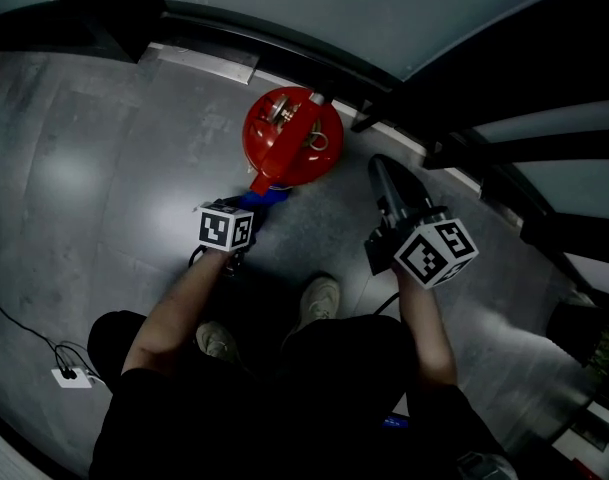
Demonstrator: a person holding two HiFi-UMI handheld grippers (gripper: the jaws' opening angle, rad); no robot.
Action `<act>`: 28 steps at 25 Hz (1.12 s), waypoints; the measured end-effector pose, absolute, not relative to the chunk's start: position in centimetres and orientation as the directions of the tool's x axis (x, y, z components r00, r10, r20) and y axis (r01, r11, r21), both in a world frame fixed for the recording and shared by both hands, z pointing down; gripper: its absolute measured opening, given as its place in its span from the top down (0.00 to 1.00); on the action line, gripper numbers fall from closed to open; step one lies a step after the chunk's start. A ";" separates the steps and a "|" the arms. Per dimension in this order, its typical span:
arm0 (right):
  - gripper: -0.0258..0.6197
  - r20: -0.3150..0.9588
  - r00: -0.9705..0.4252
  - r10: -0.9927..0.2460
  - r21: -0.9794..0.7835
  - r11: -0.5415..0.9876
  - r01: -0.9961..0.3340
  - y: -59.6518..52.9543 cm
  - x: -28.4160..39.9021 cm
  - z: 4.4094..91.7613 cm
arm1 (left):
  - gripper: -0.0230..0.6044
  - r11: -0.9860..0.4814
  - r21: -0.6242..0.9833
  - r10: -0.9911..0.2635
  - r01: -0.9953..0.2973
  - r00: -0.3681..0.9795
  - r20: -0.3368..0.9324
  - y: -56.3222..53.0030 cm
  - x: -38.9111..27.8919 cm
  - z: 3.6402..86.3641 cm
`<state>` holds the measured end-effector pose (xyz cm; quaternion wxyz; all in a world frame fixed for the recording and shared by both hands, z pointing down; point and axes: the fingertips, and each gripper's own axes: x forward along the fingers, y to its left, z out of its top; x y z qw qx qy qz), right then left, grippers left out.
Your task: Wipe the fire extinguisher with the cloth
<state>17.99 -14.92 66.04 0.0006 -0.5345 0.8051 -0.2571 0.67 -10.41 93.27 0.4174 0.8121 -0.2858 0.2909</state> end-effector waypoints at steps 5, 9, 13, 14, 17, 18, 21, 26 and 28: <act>0.96 0.252 -0.425 -0.869 -0.415 0.300 -0.859 -15.7 17.6 65.7 | 0.89 -0.694 0.491 -0.110 -0.528 0.750 0.652 -7.6 1.5 87.6; 0.96 0.241 -0.393 -0.887 -0.394 0.280 -0.875 -15.8 18.2 64.4 | 0.89 -0.803 0.438 -0.129 -0.405 0.834 0.536 -9.0 -0.2 78.8; 0.96 0.228 -0.358 -0.905 -0.362 0.263 -0.894 -16.0 19.3 63.0 | 0.89 -0.889 0.363 -0.113 -0.279 0.902 0.417 -10.2 -2.2 70.0; 0.96 0.226 -0.352 -0.908 -0.351 0.261 -0.899 -16.0 19.6 62.6 | 0.89 -0.913 0.339 -0.077 -0.227 0.912 0.402 -9.7 -2.2 68.4; 0.96 0.224 -0.342 -0.913 -0.317 0.264 -0.911 -16.2 20.2 61.4 | 0.89 -0.962 0.267 0.044 -0.058 0.932 0.360 -7.0 -1.4 64.5; 0.96 0.223 -0.344 -0.912 -0.298 0.272 -0.915 -16.2 20.3 60.8 | 0.89 -0.969 0.246 0.084 0.000 0.940 0.332 -5.9 -1.1 63.1; 0.96 0.225 -0.367 -0.903 -0.238 0.315 -0.919 -15.4 20.3 58.5 | 0.89 -0.968 0.232 0.151 0.099 0.964 0.220 -4.0 -0.7 57.7; 0.96 0.299 -0.402 -0.866 -0.260 0.331 -0.907 -13.0 19.7 53.4 | 0.89 -0.968 0.219 -0.067 -0.120 0.970 0.234 -8.7 -2.8 53.1; 0.96 0.323 -0.403 -0.856 -0.290 0.316 -0.903 -11.7 19.3 50.1 | 0.89 -0.950 0.202 -0.172 -0.237 0.941 0.292 -9.7 -4.0 51.1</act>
